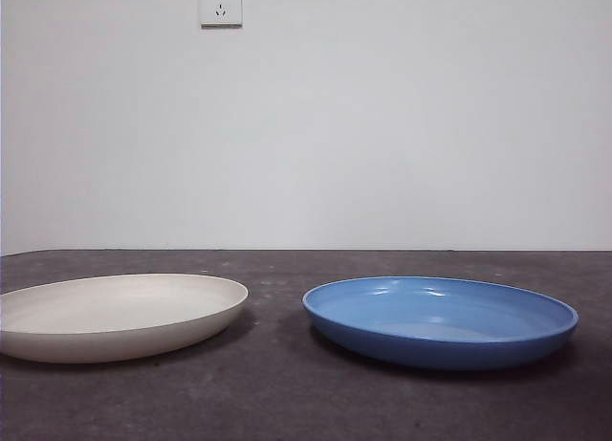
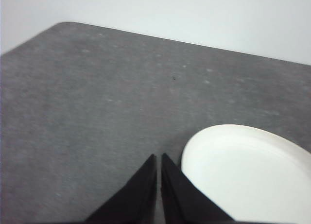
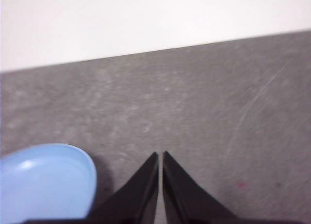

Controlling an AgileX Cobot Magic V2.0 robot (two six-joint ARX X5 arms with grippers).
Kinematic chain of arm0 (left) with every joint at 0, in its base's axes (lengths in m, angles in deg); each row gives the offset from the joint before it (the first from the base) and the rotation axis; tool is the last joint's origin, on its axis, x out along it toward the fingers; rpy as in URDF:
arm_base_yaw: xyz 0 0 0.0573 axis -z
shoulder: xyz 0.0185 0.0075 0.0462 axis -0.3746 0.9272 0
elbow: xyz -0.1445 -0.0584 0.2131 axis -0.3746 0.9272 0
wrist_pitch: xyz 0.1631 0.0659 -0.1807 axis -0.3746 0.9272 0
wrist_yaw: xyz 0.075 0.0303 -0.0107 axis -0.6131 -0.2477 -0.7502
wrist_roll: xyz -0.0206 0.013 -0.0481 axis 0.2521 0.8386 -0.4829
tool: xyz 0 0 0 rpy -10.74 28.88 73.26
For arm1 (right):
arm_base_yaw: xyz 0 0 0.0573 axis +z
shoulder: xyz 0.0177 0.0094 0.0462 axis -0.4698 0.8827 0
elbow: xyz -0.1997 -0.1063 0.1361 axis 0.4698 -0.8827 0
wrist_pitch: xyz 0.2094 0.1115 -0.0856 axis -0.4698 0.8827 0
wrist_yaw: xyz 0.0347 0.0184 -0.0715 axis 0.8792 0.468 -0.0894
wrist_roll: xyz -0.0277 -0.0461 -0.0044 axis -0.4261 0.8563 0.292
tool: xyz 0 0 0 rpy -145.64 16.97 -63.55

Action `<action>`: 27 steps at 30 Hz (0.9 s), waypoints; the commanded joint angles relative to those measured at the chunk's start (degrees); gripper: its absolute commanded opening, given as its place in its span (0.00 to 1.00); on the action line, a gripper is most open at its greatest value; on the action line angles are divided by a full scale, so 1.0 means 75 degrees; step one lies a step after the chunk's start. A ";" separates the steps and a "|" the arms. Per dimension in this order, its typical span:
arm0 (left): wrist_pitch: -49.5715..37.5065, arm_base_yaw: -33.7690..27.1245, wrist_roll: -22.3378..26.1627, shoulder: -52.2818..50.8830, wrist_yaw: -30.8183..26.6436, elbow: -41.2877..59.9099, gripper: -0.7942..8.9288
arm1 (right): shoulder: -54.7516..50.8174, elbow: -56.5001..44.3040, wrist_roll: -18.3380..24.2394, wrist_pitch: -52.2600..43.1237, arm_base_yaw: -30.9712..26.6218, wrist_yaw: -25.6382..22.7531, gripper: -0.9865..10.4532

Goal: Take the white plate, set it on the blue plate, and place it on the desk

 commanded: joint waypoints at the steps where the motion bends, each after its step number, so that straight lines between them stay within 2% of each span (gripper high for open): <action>1: 0.0026 0.0134 -0.0592 0.0067 0.0032 -0.0399 0.10 | 0.0003 0.0405 -0.1402 0.0020 0.0041 0.0093 0.09; 6: 0.0020 0.0498 -0.1212 0.0659 0.0029 -0.1032 0.10 | 0.0128 0.1282 -0.2148 0.0516 0.0114 0.0114 0.09; 12: 0.0227 0.1037 -0.1233 0.1920 0.0035 -0.2028 0.10 | 0.0778 0.2579 -0.2154 0.1696 0.0154 0.0621 0.09; 19: 0.0886 0.1600 -0.0664 0.3445 0.0417 -0.3797 0.10 | 0.1699 0.3896 -0.1408 0.2751 0.0152 0.1425 0.09; 24: 0.1119 0.1801 -0.0449 0.4319 0.1023 -0.4843 0.10 | 0.2524 0.4642 -0.0723 0.3348 0.0152 0.2229 0.09; 27: 0.1309 0.1848 -0.0425 0.4753 0.1714 -0.5295 0.10 | 0.3092 0.5042 -0.0254 0.3742 0.0154 0.2771 0.09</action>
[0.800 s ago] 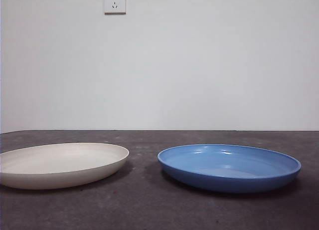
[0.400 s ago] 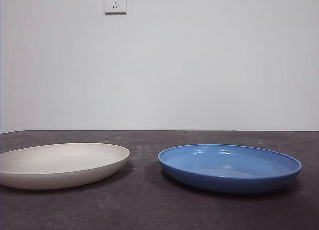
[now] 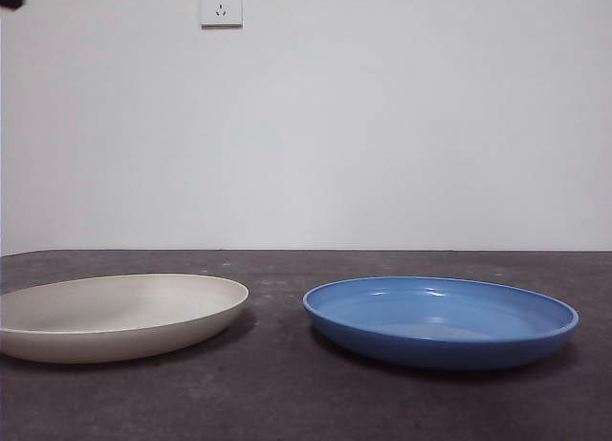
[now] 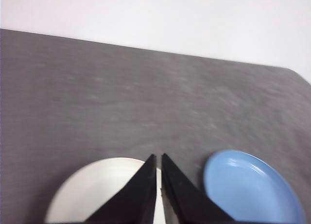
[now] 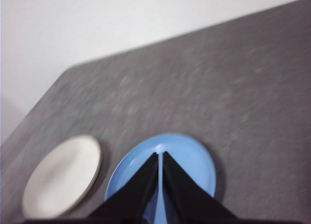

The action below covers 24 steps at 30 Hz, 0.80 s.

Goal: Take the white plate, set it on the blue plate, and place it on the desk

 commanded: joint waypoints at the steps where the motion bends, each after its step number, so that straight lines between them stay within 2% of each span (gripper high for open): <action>1: 0.0119 0.0070 0.0172 0.0358 0.0662 -0.0411 0.10 | 0.0490 0.0391 0.0752 0.0262 0.0012 0.0440 0.09; 6: 0.0513 0.0175 0.0178 0.0868 0.1961 -0.0755 0.10 | 0.1241 0.1008 0.1378 0.0842 0.0064 0.1113 0.09; 10: 0.0825 0.0239 0.0370 0.1032 0.2684 -0.0787 0.10 | 0.1571 0.1323 0.1786 0.1186 0.0338 0.1303 0.09; 14: 0.1049 0.0283 0.0793 0.1026 0.2862 -0.0787 0.10 | 0.1690 0.1355 0.2014 0.1405 0.0708 0.1498 0.09; 19: 0.1017 0.0283 0.0816 0.1023 0.2871 -0.0787 0.11 | 0.1714 0.1355 0.2110 0.1524 0.1078 0.1495 0.09; 24: 0.1017 0.0283 0.0933 0.1023 0.2871 -0.0787 0.13 | 0.1725 0.1355 0.2107 0.1518 0.1122 0.1431 0.09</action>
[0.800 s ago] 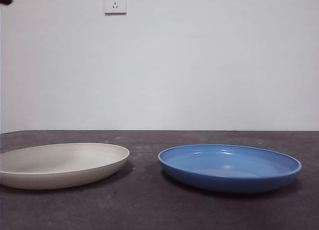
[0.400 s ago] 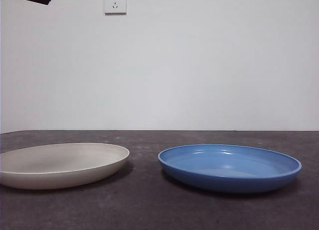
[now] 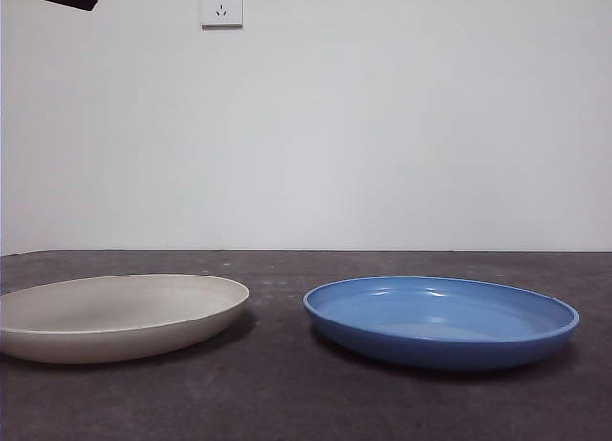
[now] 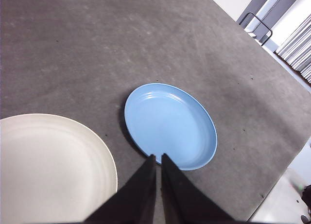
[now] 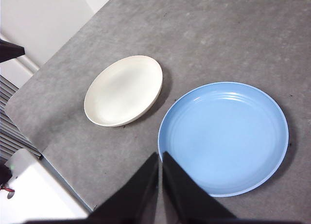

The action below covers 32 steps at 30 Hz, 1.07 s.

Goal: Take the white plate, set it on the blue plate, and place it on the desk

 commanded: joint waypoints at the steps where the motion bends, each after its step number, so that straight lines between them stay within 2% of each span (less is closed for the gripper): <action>1: -0.0073 0.0038 0.0245 0.0035 0.0032 -0.0169 0.18 | 0.0058 0.0119 0.0096 -0.0070 0.0015 -0.0044 0.10; 3: -0.0073 0.0038 0.0245 0.0035 0.0032 -0.0169 0.29 | 0.0058 0.0119 0.0099 -0.0102 0.0015 -0.0041 0.10; 4: -0.0073 0.0038 0.0245 0.0035 0.0032 -0.0169 0.38 | 0.0061 0.0119 0.0099 -0.0128 0.0015 -0.0044 0.14; 5: -0.0073 0.0038 0.0245 0.0035 0.0032 -0.0169 0.45 | 0.0061 0.0119 0.0096 -0.0146 0.0015 -0.0047 0.21; 7: -0.0076 0.0038 0.0259 0.0035 0.0032 -0.0169 0.57 | 0.0058 0.0119 0.0090 -0.0187 0.0015 -0.0131 0.41; 9: -0.0079 0.0038 0.0265 0.0035 0.0032 -0.0169 0.62 | 0.0058 0.0119 0.0087 -0.0192 0.0015 -0.0277 0.55; 11: -0.0082 0.0038 0.0265 0.0035 0.0032 -0.0169 0.66 | 0.0058 0.0119 0.0079 -0.0192 0.0012 -0.0396 0.61; 15: -0.0076 0.0038 0.0169 0.0035 0.0032 -0.0169 0.73 | 0.0058 0.0119 0.0070 -0.0198 0.0012 -0.0443 0.62; 18: 0.0012 0.0035 0.0119 0.0035 0.0035 -0.0169 0.73 | 0.0058 0.0119 0.0070 -0.0198 0.0012 -0.0440 0.62; 23: 0.0364 -0.0134 -0.0402 0.0047 0.0035 -0.0306 0.73 | 0.0058 0.0119 0.0073 -0.0198 0.0012 -0.0434 0.62; 27: 0.1256 -0.0691 -0.0440 0.0280 0.0128 -0.0871 0.73 | 0.0058 0.0119 0.0055 -0.0192 0.0012 -0.0428 0.62; 32: 0.2378 -0.1652 -0.0306 0.1049 0.0851 -0.1763 0.73 | 0.0061 0.0119 -0.0172 -0.0195 0.0012 -0.0423 0.62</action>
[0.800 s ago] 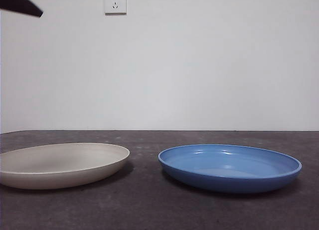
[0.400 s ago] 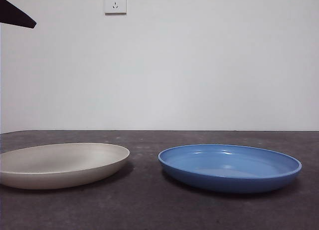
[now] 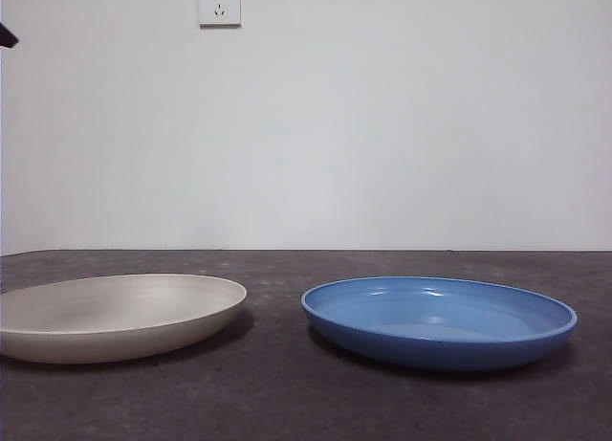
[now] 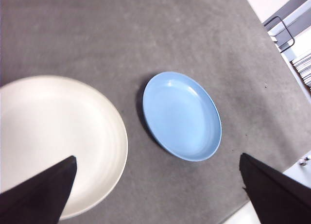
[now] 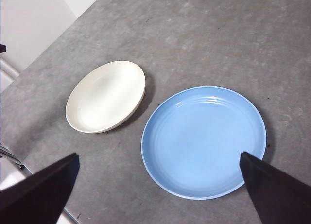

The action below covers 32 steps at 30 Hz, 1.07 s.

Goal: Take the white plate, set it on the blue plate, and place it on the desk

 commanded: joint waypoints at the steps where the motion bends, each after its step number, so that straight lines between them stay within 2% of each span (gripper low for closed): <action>1: 0.0361 -0.0414 0.0108 0.0510 0.0280 -0.0522 0.73 | 0.0058 0.0119 -0.0149 -0.0067 0.0012 0.0023 0.62; 6: 0.0784 -0.0883 0.0341 0.1341 0.0291 -0.0970 0.73 | 0.0055 0.0119 -0.0262 -0.0064 0.0012 0.0149 0.62; 17: 0.0906 -0.1932 0.0848 0.3826 0.0289 -0.1000 0.73 | 0.0055 0.0119 -0.0347 -0.0064 0.0020 0.0434 0.62; 32: -0.0166 -0.2119 0.1099 0.6289 0.0286 -0.1000 0.72 | 0.0058 0.0119 -0.0341 -0.0064 0.0096 0.0411 0.62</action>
